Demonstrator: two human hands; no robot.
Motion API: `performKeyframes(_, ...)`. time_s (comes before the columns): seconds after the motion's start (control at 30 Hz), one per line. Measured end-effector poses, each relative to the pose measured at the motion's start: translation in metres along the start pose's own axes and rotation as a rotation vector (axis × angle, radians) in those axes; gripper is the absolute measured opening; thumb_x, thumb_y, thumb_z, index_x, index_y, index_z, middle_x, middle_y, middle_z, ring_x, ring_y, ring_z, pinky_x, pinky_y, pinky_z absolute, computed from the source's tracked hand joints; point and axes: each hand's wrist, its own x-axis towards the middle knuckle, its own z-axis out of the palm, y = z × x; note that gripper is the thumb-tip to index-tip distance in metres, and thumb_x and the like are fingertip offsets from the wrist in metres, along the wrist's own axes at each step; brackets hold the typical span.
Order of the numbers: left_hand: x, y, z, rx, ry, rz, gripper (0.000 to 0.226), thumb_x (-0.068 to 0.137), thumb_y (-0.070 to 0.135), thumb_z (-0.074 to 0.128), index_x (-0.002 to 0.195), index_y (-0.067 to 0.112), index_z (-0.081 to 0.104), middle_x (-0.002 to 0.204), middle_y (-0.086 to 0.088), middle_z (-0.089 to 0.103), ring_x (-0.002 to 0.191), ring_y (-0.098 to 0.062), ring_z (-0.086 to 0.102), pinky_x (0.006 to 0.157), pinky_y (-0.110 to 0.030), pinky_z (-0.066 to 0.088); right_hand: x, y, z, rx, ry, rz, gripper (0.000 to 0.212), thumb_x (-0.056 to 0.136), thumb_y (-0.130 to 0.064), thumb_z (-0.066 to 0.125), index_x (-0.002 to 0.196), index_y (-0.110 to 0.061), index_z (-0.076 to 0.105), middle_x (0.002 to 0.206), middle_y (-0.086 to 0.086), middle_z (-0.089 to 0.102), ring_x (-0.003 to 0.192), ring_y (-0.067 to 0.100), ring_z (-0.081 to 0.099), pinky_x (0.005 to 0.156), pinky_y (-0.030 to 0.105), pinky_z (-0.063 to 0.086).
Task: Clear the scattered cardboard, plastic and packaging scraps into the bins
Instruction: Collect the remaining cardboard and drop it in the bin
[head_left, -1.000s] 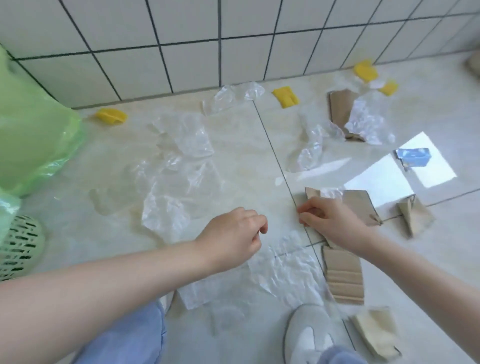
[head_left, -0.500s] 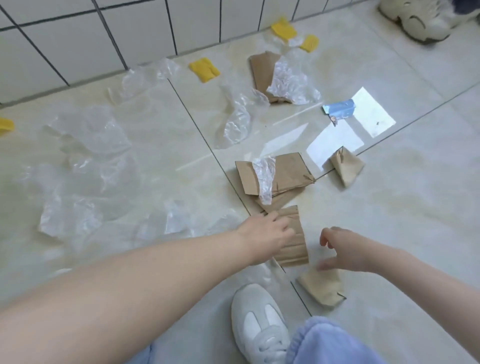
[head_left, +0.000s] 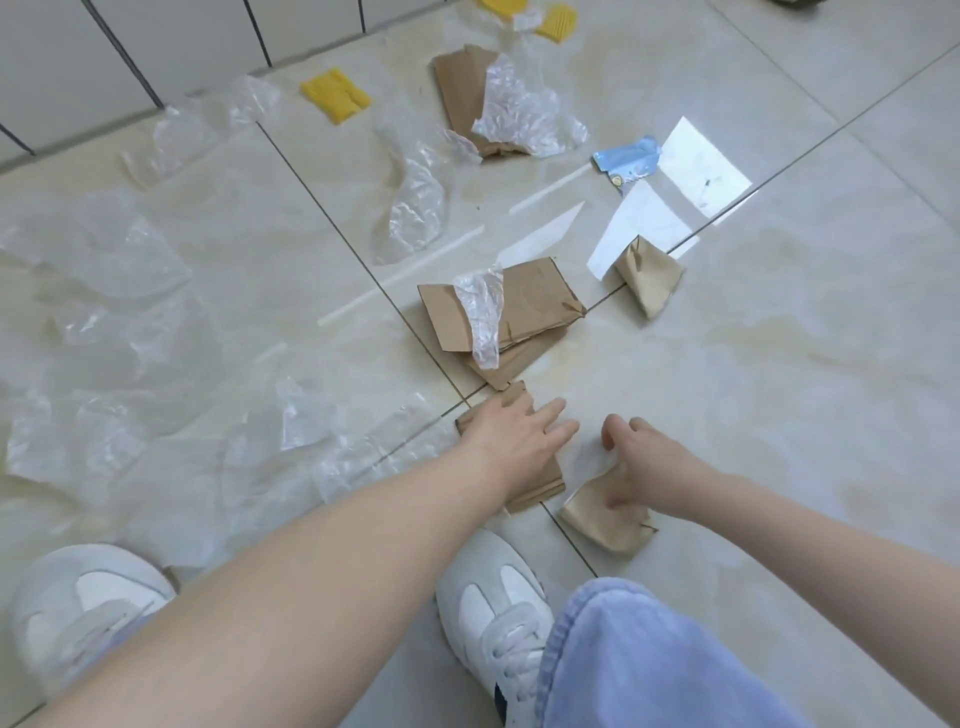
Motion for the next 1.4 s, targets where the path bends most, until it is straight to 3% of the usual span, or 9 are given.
performKeyframes(0.17, -0.006, -0.007, -0.002, 0.044, 0.004, -0.034, 0.047, 0.094, 0.024, 0.053, 0.137, 0.014, 0.036, 0.143, -0.008, 0.031, 0.129, -0.03, 0.035, 0.09, -0.041, 0.041, 0.006, 0.001, 0.0, 0.018, -0.023, 0.036, 0.049, 0.071, -0.031, 0.077, 0.101, -0.016, 0.041, 0.104, 0.001, 0.047, 0.093, 0.021, 0.05, 0.076, 0.031, 0.045)
performKeyframes(0.43, -0.006, -0.029, -0.004, 0.081, -0.07, -0.208, 0.064, 0.08, 0.055, 0.064, 0.126, 0.016, 0.042, 0.128, -0.008, 0.046, 0.122, -0.027, 0.036, 0.091, -0.034, 0.034, 0.006, -0.01, -0.008, 0.092, 0.185, 0.2, 0.049, 0.087, -0.051, 0.057, 0.111, -0.011, 0.041, 0.115, 0.007, 0.049, 0.102, 0.031, 0.055, 0.083, 0.04, 0.047)
performKeyframes(0.53, -0.011, -0.04, 0.0, 0.02, -0.11, -0.309, 0.07, 0.075, 0.065, 0.063, 0.123, 0.018, 0.047, 0.125, -0.005, 0.051, 0.121, -0.024, 0.036, 0.093, -0.034, 0.031, 0.005, -0.019, -0.006, 0.208, 0.184, 0.196, 0.062, 0.083, -0.059, 0.056, 0.119, -0.011, 0.039, 0.119, 0.008, 0.044, 0.108, 0.032, 0.05, 0.091, 0.042, 0.043)
performKeyframes(0.73, -0.016, -0.049, 0.001, -0.096, -0.157, -0.34, 0.07, 0.075, 0.064, 0.064, 0.126, 0.017, 0.049, 0.126, -0.005, 0.05, 0.122, -0.024, 0.039, 0.095, -0.035, 0.032, 0.007, -0.032, -0.001, 0.062, 0.133, 0.125, 0.087, 0.071, -0.058, 0.07, 0.131, -0.012, 0.026, 0.121, 0.009, 0.038, 0.109, 0.032, 0.043, 0.093, 0.037, 0.039)
performKeyframes(0.93, -0.02, -0.057, -0.007, -0.215, -0.145, -0.211, 0.05, 0.078, 0.061, 0.063, 0.094, 0.014, 0.057, 0.104, -0.004, 0.05, 0.104, -0.026, 0.053, 0.075, -0.033, 0.036, 0.024, -0.03, -0.015, 0.19, 0.11, 0.112, 0.058, 0.064, -0.049, 0.08, 0.096, -0.018, 0.043, 0.094, -0.001, 0.054, 0.091, 0.022, 0.052, 0.07, 0.035, 0.046)
performKeyframes(1.0, -0.019, -0.062, -0.009, -0.29, -0.15, -0.22, 0.046, 0.081, 0.059, 0.062, 0.082, 0.014, 0.052, 0.097, -0.003, 0.048, 0.094, -0.027, 0.055, 0.068, -0.032, 0.037, 0.029, -0.027, -0.022, 0.253, 0.103, 0.103, 0.042, 0.069, -0.044, 0.079, 0.077, -0.021, 0.045, 0.079, -0.005, 0.052, 0.081, 0.019, 0.051, 0.058, 0.028, 0.039)
performKeyframes(1.1, -0.014, -0.069, -0.012, -0.454, -0.123, -0.254, 0.04, 0.086, 0.049, 0.062, 0.07, 0.015, 0.047, 0.087, -0.003, 0.052, 0.081, -0.026, 0.05, 0.065, -0.031, 0.039, 0.034, -0.018, -0.04, 0.37, 0.152, 0.032, 0.043, 0.079, -0.028, 0.073, 0.06, -0.017, 0.036, 0.062, -0.004, 0.041, 0.068, 0.019, 0.041, 0.05, 0.026, 0.027)
performKeyframes(1.23, -0.002, -0.064, -0.023, -0.771, -0.028, -0.265, 0.034, 0.088, 0.033, 0.064, 0.071, 0.007, 0.051, 0.076, -0.008, 0.054, 0.071, -0.022, 0.046, 0.063, -0.032, 0.038, 0.044, -0.005, -0.079, 0.526, 0.323, 0.006, 0.038, 0.087, -0.026, 0.062, 0.064, -0.015, 0.035, 0.062, -0.002, 0.033, 0.058, 0.016, 0.031, 0.052, 0.03, 0.025)
performKeyframes(1.4, 0.02, -0.051, -0.041, -0.945, 0.103, -0.285, 0.024, 0.089, 0.023, 0.061, 0.079, 0.002, 0.056, 0.08, -0.011, 0.059, 0.071, -0.022, 0.051, 0.066, -0.034, 0.044, 0.063, 0.01, -0.127, 0.734, 0.51, 0.009, 0.016, 0.089, -0.025, 0.056, 0.088, -0.01, 0.062, 0.077, 0.002, 0.06, 0.069, 0.016, 0.054, 0.058, 0.028, 0.04)
